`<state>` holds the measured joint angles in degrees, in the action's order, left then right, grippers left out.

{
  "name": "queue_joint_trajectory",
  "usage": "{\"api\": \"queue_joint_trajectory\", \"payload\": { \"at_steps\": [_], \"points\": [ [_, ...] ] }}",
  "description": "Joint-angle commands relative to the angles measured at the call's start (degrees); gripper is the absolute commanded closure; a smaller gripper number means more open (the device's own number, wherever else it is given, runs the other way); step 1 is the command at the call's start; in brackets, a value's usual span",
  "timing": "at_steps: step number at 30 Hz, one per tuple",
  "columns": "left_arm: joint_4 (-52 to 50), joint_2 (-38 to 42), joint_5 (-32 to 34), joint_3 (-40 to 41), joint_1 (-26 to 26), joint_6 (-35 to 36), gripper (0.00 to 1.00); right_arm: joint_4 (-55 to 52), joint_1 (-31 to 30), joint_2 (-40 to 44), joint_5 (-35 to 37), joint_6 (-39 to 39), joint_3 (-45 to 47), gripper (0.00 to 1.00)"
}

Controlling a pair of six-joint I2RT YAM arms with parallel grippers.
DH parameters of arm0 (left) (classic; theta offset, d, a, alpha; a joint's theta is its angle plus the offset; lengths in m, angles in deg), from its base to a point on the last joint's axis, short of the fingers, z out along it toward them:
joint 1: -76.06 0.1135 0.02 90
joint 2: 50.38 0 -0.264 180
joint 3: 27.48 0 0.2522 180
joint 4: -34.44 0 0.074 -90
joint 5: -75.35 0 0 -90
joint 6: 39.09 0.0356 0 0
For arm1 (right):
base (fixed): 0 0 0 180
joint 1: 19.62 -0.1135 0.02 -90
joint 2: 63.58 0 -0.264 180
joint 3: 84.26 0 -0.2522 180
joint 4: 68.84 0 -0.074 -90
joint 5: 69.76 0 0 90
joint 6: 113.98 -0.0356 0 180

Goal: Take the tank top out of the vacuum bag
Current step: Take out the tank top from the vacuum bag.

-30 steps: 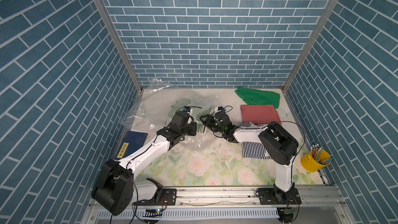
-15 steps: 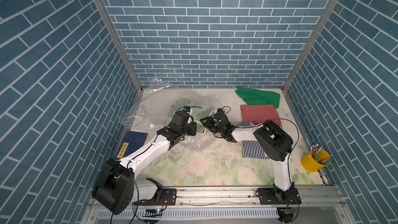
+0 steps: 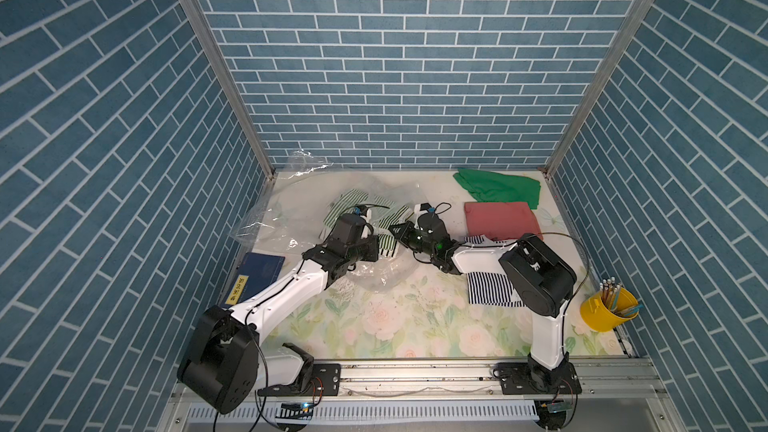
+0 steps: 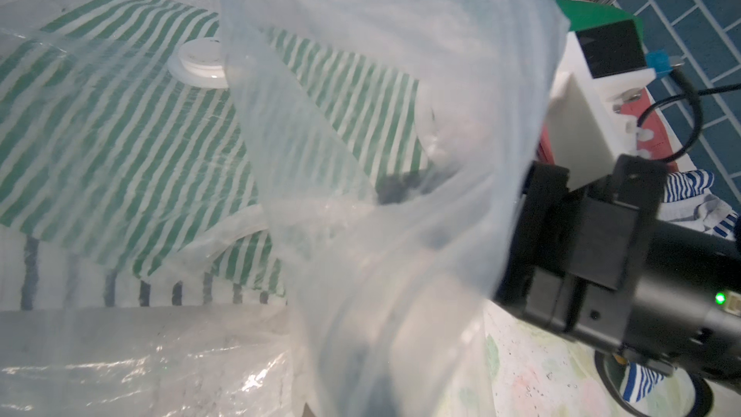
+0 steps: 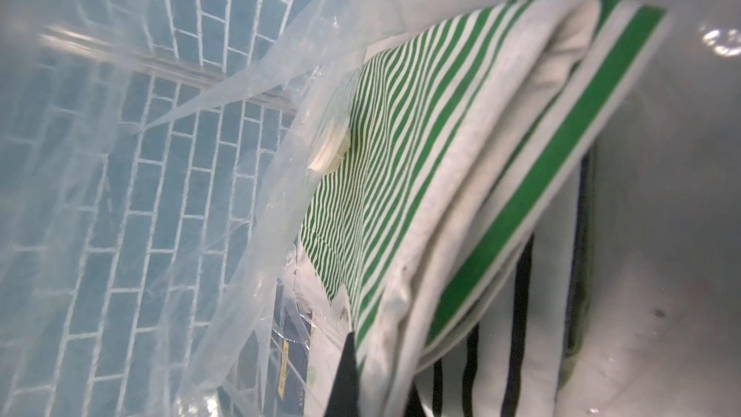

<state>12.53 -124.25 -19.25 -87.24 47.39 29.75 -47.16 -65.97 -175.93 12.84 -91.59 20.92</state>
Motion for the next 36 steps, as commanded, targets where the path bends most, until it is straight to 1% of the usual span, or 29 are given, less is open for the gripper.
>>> {"api": "queue_joint_trajectory", "payload": {
  "at_steps": [1, 2, 5, 8, 9, 11, 15, 17, 19, 21, 23, 25, 27, 28, 31, 32, 36],
  "points": [
    [0.90, -0.01, 0.03, 0.65, 0.57, 0.45, 1.00, 1.06, -0.40, 3.58, 1.64, 3.45, 1.51, 1.00],
    [0.89, -0.01, 0.03, 0.65, 0.59, 0.49, 1.00, 1.16, -0.33, 3.63, 1.81, 3.24, 2.20, 0.97],
    [0.98, -0.09, -0.06, 0.65, 0.62, 0.47, 1.00, 2.24, -0.01, 2.45, 2.06, 2.84, 2.58, 0.70],
    [0.86, -0.05, -0.17, 0.65, 0.54, 0.57, 1.00, 4.08, 0.27, -0.34, 1.36, 2.59, 1.36, 0.53],
    [0.82, -0.01, -0.10, 0.70, 0.68, 0.59, 1.00, 4.97, 0.30, -1.27, 1.06, 2.28, 0.85, 0.49],
    [0.83, 0.20, 0.00, 0.78, 0.72, 0.60, 1.00, 6.98, 0.31, -2.54, 0.79, 2.04, 0.10, 0.46],
    [0.77, 0.25, 0.04, 0.91, 0.79, 0.60, 1.00, 7.22, 0.69, -4.37, 0.45, 2.77, -1.71, 0.44],
    [0.85, 0.03, -0.14, 0.86, 0.78, 0.67, 1.00, 6.40, 1.18, -5.51, 0.02, 2.95, -2.76, 0.35],
    [0.89, -0.32, -0.36, 0.65, 0.74, 0.63, 1.00, 6.57, 1.67, -6.50, -0.46, 3.08, -3.38, 0.33],
    [0.85, -0.56, -0.49, 0.48, 0.88, 0.69, 1.00, 7.15, 1.88, -7.23, -0.70, 3.30, -4.03, 0.34],
    [0.83, -0.69, -0.63, 0.41, 0.84, 0.77, 1.00, 7.53, 2.00, -7.93, -1.49, 3.73, -5.12, 0.40],
    [0.85, -0.70, -0.67, 0.39, 0.81, 0.71, 1.00, 7.99, 2.05, -8.63, -2.67, 4.57, -6.19, 0.43],
    [0.87, -0.61, -0.76, 0.39, 0.84, 0.82, 1.00, 8.15, 2.09, -9.17, -3.48, 5.11, -7.00, 0.53],
    [0.78, -0.58, -0.76, 0.34, 0.89, 0.89, 1.00, 8.15, 2.05, -9.28, -3.75, 5.25, -7.17, 0.60],
    [0.60, -0.36, -0.51, 0.29, 0.92, 0.95, 1.00, 7.23, 2.06, -8.24, -2.95, 5.26, -6.47, 0.91],
    [0.63, -0.15, -0.38, 0.41, 0.92, 0.95, 1.00, 6.65, 2.07, -7.45, -2.52, 5.44, -5.97, 1.00],
    [0.67, 0.19, -0.16, 0.82, 1.02, 0.65, 1.00, 4.57, 1.97, -3.51, -1.41, 6.42, -3.47, 1.00]
  ]
}}
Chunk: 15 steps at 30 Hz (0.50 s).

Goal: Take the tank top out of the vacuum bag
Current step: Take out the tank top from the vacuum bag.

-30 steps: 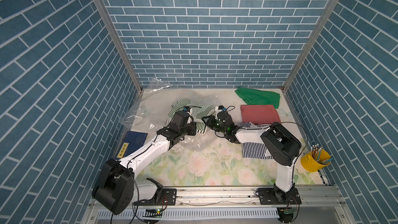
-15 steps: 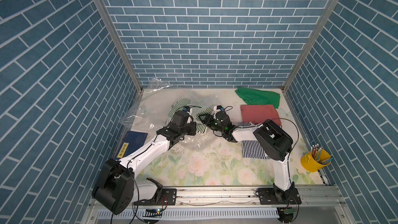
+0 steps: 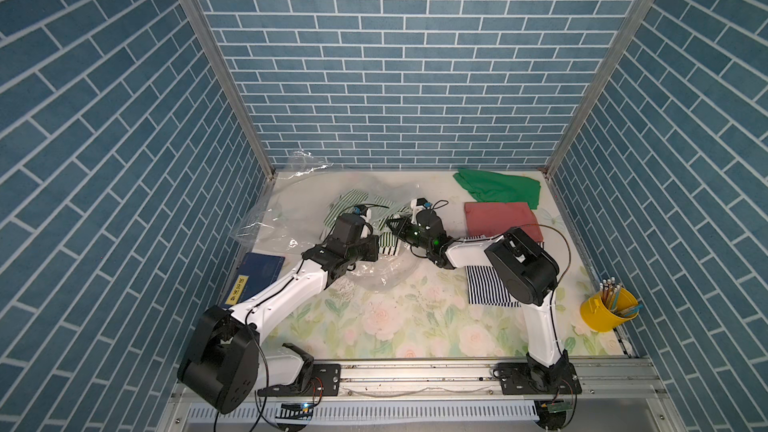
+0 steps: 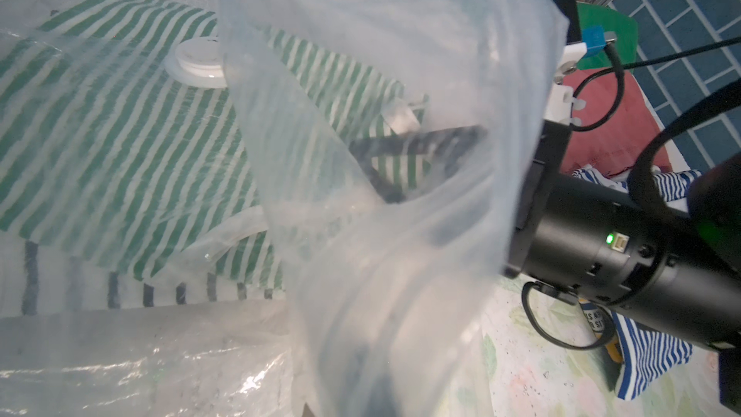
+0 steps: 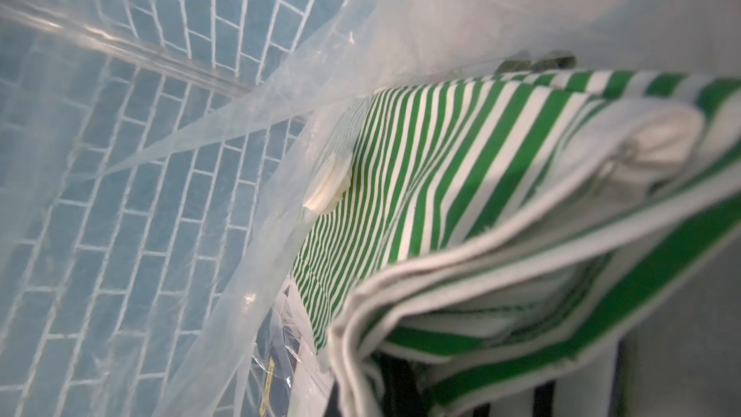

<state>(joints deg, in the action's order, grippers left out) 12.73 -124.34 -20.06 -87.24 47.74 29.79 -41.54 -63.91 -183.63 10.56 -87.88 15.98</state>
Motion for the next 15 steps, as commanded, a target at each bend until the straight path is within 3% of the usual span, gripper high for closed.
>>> {"api": "queue_joint_trajectory", "payload": {
  "at_steps": [1, 15],
  "points": [
    [0.44, 0.30, 0.80, 0.91, 0.73, 0.54, 1.00, -2.20, -0.09, 5.39, 0.75, 2.85, 1.95, 1.00],
    [1.78, -1.29, 1.04, 1.66, 1.45, -0.41, 1.00, -22.15, 0.32, 21.04, -1.43, 4.73, 9.39, 1.00]
  ]
}}
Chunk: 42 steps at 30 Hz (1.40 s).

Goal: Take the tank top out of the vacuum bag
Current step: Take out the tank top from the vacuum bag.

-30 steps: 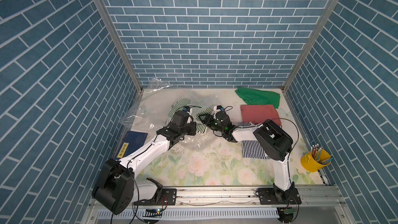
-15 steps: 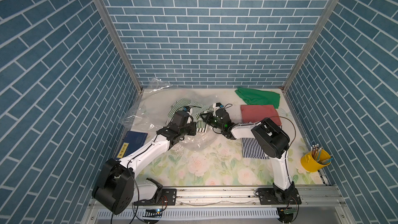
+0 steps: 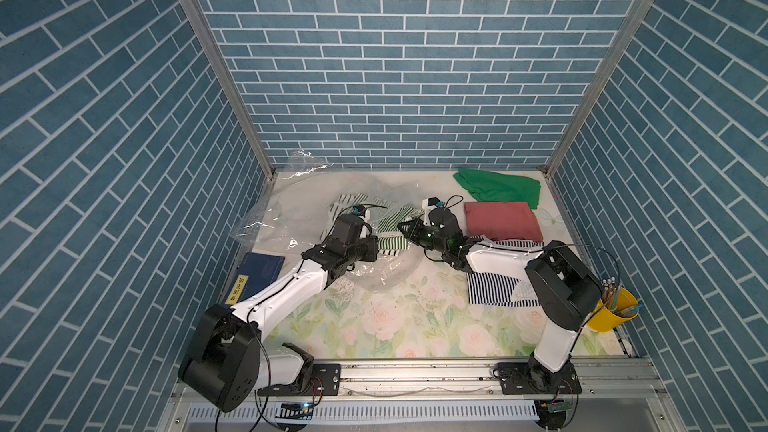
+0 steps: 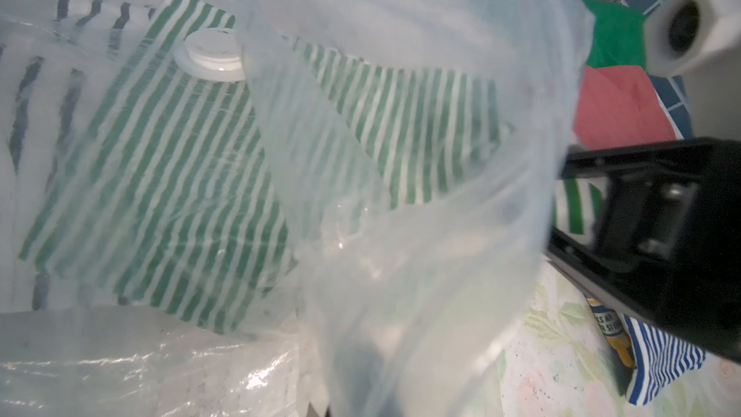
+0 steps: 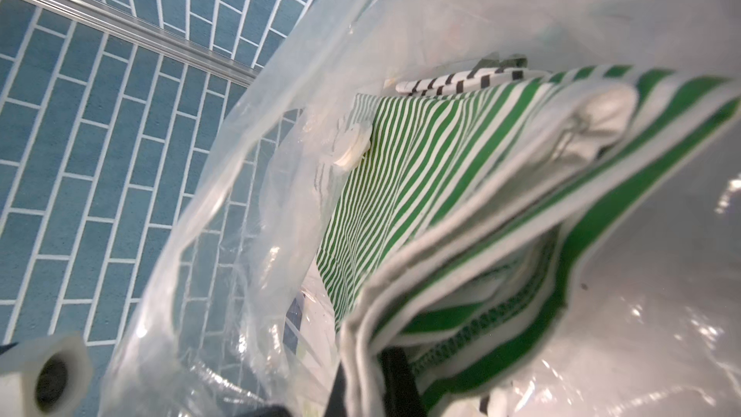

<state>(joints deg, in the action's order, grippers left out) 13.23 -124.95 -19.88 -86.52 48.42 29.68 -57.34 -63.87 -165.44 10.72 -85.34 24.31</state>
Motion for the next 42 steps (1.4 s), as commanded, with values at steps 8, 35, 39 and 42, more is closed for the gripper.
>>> {"api": "queue_joint_trajectory", "payload": {
  "at_steps": [8, 35, 39, 42],
  "points": [
    [2.26, -2.42, 0.85, 0.98, 1.76, -0.17, 1.00, -29.90, 0.90, 8.24, -3.51, 8.17, -1.37, 1.00],
    [9.27, -12.04, -7.07, -0.87, 18.96, -9.20, 1.00, -56.41, 20.85, 4.06, 2.00, 26.64, -19.27, 1.00],
    [9.62, -14.39, -5.70, -3.15, 20.35, -9.77, 1.00, -60.17, 22.25, -2.82, 2.12, 30.07, -29.66, 1.00],
    [10.49, -16.73, -5.07, -5.02, 21.50, -10.59, 1.00, -61.77, 24.90, -6.11, 1.33, 32.25, -35.14, 1.00]
  ]
}}
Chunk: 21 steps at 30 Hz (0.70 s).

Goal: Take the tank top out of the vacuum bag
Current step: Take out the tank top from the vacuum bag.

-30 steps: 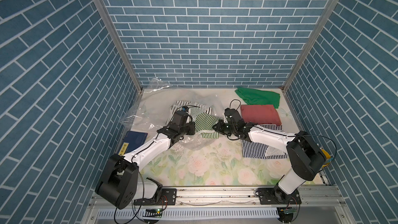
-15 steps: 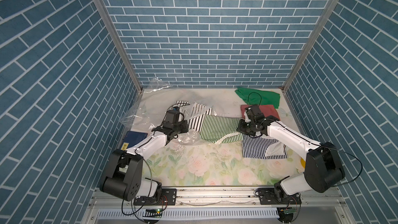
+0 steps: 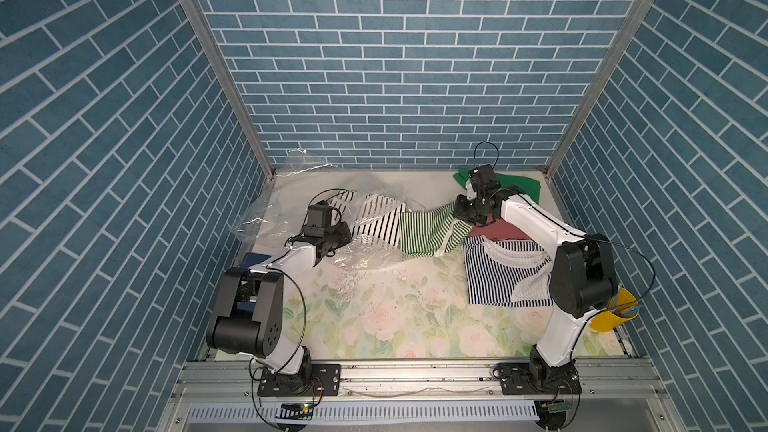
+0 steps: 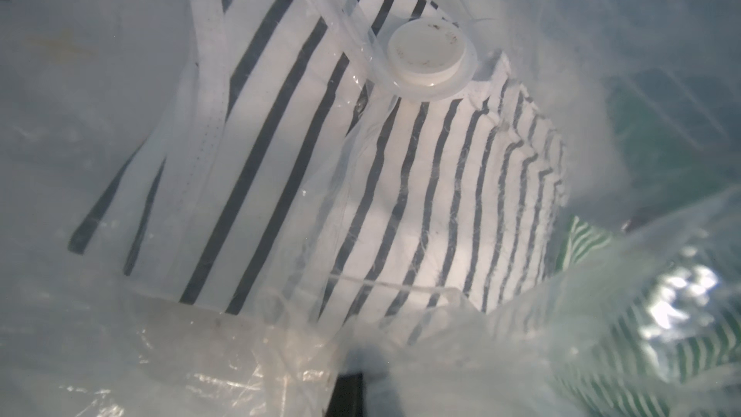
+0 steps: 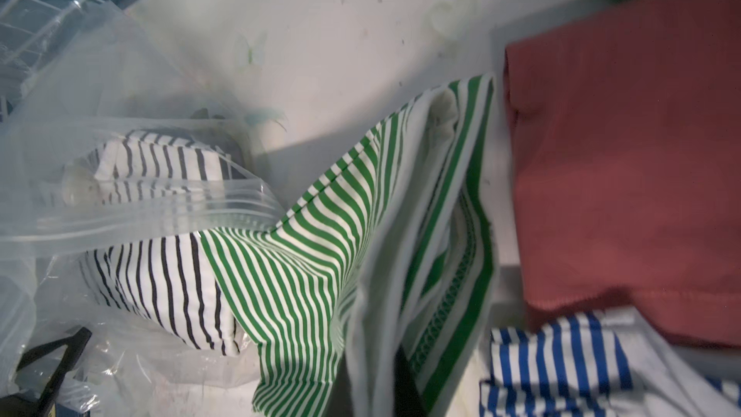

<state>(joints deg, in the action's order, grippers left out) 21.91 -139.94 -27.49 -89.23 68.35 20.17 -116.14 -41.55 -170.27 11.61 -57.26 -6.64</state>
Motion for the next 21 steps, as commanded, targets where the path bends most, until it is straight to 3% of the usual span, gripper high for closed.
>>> {"api": "queue_joint_trajectory", "payload": {
  "at_steps": [1, 6, 11, 21],
  "points": [
    [2.01, -2.51, 2.64, -3.13, 1.87, -1.50, 1.00, -3.10, 3.69, -2.10, -0.38, 4.67, -5.46, 1.00],
    [0.79, -5.40, 2.77, -7.56, 2.82, -2.52, 1.00, -4.72, 8.47, -3.89, -1.66, 6.87, -8.88, 1.00],
    [0.08, -6.05, 2.91, -8.27, 2.78, -2.28, 1.00, -5.15, 12.95, -1.42, -2.13, 8.26, -6.34, 1.00],
    [1.40, -6.01, 1.79, -6.95, 2.78, -1.77, 1.00, -9.48, 16.33, 2.63, -1.34, 11.63, -4.84, 1.00]
  ]
}}
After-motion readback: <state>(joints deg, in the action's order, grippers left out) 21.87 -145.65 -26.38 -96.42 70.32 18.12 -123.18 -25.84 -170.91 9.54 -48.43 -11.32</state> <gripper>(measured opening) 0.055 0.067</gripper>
